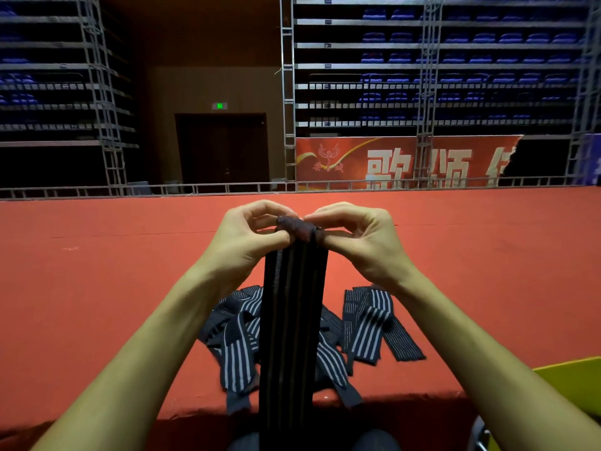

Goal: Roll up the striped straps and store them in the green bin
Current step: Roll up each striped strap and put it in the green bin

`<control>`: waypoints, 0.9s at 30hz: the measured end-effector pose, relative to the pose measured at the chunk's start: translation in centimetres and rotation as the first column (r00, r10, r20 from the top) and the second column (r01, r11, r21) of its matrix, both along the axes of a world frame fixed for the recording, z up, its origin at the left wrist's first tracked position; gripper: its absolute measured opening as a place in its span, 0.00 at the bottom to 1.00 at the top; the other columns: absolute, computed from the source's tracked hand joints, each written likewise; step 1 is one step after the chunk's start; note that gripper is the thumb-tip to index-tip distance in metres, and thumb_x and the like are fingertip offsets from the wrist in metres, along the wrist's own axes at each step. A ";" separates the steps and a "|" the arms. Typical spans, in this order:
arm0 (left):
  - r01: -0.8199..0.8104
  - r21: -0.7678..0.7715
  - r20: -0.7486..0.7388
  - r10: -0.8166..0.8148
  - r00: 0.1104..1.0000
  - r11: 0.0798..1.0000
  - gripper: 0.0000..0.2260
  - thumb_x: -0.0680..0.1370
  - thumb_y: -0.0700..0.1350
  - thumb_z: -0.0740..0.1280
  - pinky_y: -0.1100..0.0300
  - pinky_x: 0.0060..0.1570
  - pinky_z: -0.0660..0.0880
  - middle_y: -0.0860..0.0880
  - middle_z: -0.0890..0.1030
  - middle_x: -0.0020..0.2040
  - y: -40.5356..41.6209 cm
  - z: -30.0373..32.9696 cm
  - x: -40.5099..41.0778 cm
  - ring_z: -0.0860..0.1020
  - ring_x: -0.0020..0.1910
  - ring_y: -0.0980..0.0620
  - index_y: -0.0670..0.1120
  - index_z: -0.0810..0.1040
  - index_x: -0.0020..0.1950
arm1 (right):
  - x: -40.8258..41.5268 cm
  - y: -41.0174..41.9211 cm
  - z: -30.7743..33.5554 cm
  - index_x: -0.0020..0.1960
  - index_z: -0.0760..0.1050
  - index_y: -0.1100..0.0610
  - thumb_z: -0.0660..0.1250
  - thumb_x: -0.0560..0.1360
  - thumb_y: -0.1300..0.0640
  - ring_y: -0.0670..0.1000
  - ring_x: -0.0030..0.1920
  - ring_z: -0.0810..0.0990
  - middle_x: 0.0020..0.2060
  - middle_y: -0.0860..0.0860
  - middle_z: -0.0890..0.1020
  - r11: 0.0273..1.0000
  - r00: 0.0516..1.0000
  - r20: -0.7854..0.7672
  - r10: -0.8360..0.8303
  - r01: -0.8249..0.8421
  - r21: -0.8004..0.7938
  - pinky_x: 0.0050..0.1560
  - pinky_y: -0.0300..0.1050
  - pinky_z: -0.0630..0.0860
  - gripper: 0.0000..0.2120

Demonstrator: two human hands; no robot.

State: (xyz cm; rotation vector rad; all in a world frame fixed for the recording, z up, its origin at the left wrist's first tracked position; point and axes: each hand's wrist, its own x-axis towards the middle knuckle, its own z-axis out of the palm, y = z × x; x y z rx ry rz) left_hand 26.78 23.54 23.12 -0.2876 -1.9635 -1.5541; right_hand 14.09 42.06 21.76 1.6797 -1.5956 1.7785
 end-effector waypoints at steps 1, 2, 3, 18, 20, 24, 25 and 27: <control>-0.003 -0.010 -0.009 0.003 1.000 1.000 0.13 0.72 0.28 0.72 0.49 0.58 0.83 0.42 0.88 0.50 0.1 0.0 0.2 0.86 0.52 0.45 0.42 0.84 0.52 | 0.2 0.3 0.1 0.57 0.87 0.63 0.77 0.74 0.72 0.52 0.55 0.87 0.52 0.57 0.87 1.000 1.000 -0.015 -0.008 0.008 0.008 0.57 0.44 0.81 0.13; 0.008 -0.011 -0.012 -0.008 1.000 1.000 0.13 0.71 0.30 0.73 0.45 0.59 0.82 0.40 0.88 0.51 0.2 0.0 0.5 0.86 0.52 0.42 0.42 0.84 0.52 | 0.4 0.6 0.2 0.57 0.87 0.62 0.77 0.74 0.71 0.52 0.54 0.87 0.52 0.57 0.87 1.000 0.999 -0.037 -0.017 0.017 0.015 0.56 0.43 0.81 0.13; 0.026 -0.010 -0.011 -0.026 1.000 1.000 0.13 0.70 0.31 0.73 0.42 0.61 0.81 0.38 0.88 0.51 0.3 0.0 0.7 0.86 0.52 0.40 0.42 0.84 0.52 | 0.6 0.9 0.2 0.57 0.87 0.59 0.77 0.75 0.71 0.53 0.55 0.86 0.53 0.57 0.87 0.999 0.998 -0.064 -0.027 0.028 0.020 0.55 0.43 0.82 0.14; -0.010 -0.093 -0.062 0.004 0.998 0.996 0.09 0.76 0.34 0.78 0.46 0.62 0.84 0.39 0.88 0.54 1.4 -0.8 1.7 0.87 0.59 0.41 0.39 0.87 0.55 | 2.9 2.4 0.4 0.55 0.87 0.58 0.79 0.76 0.61 0.51 0.53 0.88 0.51 0.50 0.89 0.991 0.996 -0.052 -0.073 0.079 0.110 0.57 0.47 0.84 0.08; 0.005 -0.075 -0.055 -0.009 0.998 0.997 0.10 0.76 0.32 0.77 0.46 0.63 0.83 0.39 0.88 0.55 1.4 -1.0 1.7 0.87 0.60 0.41 0.39 0.87 0.57 | 2.7 2.3 0.3 0.55 0.87 0.57 0.80 0.76 0.62 0.52 0.53 0.88 0.52 0.50 0.88 0.989 0.992 -0.083 -0.100 0.108 0.097 0.56 0.48 0.85 0.09; 0.114 0.004 -0.015 -0.114 0.993 0.993 0.14 0.78 0.29 0.73 0.51 0.65 0.82 0.39 0.88 0.59 1.3 -1.2 2.0 0.86 0.63 0.41 0.40 0.85 0.62 | 2.5 1.8 0.1 0.56 0.87 0.57 0.80 0.76 0.63 0.52 0.54 0.87 0.52 0.50 0.87 0.980 0.960 -0.199 -0.196 0.198 -0.009 0.52 0.46 0.84 0.10; 0.155 0.049 -0.005 -0.155 0.988 0.987 0.15 0.78 0.29 0.73 0.53 0.63 0.82 0.38 0.87 0.60 1.3 -1.2 2.1 0.86 0.62 0.41 0.39 0.84 0.63 | 2.4 1.7 0.1 0.56 0.87 0.57 0.80 0.75 0.63 0.52 0.54 0.87 0.52 0.50 0.87 0.974 0.948 -0.225 -0.226 0.222 -0.040 0.51 0.45 0.83 0.10; 0.199 0.131 0.006 -0.201 0.980 0.971 0.15 0.78 0.33 0.72 0.56 0.58 0.83 0.37 0.86 0.61 1.6 -1.1 2.3 0.86 0.60 0.42 0.38 0.83 0.65 | 2.4 1.5 0.1 0.55 0.88 0.58 0.80 0.75 0.63 0.51 0.52 0.86 0.50 0.50 0.86 0.963 0.927 -0.263 -0.269 0.251 -0.098 0.50 0.44 0.82 0.10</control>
